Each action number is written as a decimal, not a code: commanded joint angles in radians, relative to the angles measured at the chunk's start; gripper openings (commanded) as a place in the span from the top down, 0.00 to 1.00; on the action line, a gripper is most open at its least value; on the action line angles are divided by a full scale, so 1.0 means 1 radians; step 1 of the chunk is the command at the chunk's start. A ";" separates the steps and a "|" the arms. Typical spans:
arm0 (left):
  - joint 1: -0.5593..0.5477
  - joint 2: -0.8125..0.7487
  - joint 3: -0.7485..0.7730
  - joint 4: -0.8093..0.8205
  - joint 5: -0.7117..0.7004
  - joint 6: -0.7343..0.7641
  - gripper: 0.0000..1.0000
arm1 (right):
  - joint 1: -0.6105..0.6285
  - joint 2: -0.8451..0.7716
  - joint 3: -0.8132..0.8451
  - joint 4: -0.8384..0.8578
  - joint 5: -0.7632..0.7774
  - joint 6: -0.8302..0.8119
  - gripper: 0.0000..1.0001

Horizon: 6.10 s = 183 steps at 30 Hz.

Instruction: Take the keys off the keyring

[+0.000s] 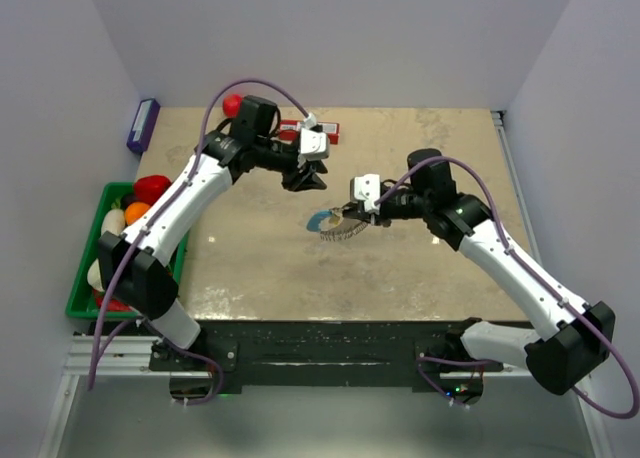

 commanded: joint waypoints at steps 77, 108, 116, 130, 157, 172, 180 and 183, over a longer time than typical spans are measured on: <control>-0.022 -0.103 0.046 -0.028 0.060 -0.001 1.00 | -0.017 -0.059 -0.066 0.112 0.051 -0.081 1.00; -0.025 -0.183 0.004 0.000 -0.047 -0.038 1.00 | -0.023 -0.072 0.048 0.202 0.106 0.162 0.35; -0.025 -0.171 -0.001 0.015 -0.079 -0.069 1.00 | -0.020 -0.086 0.026 0.272 0.224 0.156 0.45; -0.025 -0.165 0.001 0.061 -0.139 -0.127 1.00 | -0.003 -0.048 0.106 0.261 0.048 0.320 0.49; -0.025 -0.142 -0.005 0.175 -0.332 -0.285 1.00 | 0.149 0.033 0.111 0.390 0.465 0.383 0.33; -0.023 -0.162 -0.017 0.164 -0.282 -0.273 1.00 | 0.160 0.104 0.109 0.502 0.657 0.358 0.32; -0.025 -0.191 -0.040 0.171 -0.277 -0.268 1.00 | 0.160 0.099 0.141 0.494 0.716 0.314 0.32; -0.025 -0.200 -0.047 0.173 -0.271 -0.267 1.00 | 0.156 0.110 0.138 0.520 0.764 0.308 0.32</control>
